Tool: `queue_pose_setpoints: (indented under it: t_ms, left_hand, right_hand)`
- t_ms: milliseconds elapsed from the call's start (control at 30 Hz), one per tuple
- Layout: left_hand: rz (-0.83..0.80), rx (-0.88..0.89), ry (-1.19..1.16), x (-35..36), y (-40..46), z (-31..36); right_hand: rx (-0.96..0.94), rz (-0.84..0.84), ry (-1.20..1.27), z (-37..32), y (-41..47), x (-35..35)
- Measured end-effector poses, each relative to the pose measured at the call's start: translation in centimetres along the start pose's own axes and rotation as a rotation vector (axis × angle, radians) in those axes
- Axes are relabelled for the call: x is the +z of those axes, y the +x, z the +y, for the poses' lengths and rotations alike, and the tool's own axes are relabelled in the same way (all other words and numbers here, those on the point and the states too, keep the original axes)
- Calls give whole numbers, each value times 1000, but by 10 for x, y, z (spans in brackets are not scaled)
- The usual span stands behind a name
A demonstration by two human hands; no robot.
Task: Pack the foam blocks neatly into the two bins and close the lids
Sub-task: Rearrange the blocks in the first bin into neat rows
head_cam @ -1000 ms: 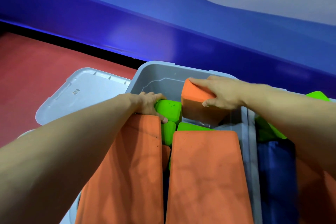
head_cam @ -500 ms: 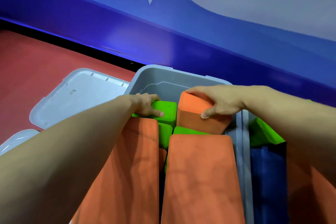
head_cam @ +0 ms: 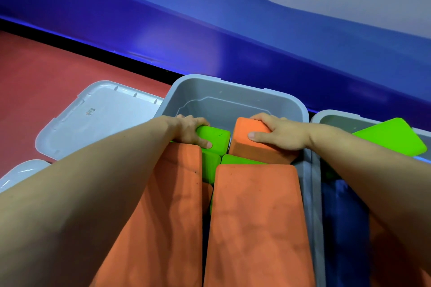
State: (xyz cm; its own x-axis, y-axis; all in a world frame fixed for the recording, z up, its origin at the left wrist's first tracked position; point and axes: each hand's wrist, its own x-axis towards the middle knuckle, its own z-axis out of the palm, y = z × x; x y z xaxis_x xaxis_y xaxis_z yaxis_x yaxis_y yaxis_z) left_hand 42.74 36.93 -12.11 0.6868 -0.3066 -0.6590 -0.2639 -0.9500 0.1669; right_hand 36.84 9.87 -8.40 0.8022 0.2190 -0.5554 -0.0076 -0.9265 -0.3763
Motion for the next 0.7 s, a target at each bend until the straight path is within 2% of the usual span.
queue_pose_setpoints:
  t_ms: [267,700]
  left_hand:
    - [8,-17,-54,2,5,-4]
    - [47,-52,-150,1,-1,0]
  right_hand:
    - [13,-18,-58,-6,6,12]
    - [29,99,-88,1,12,42]
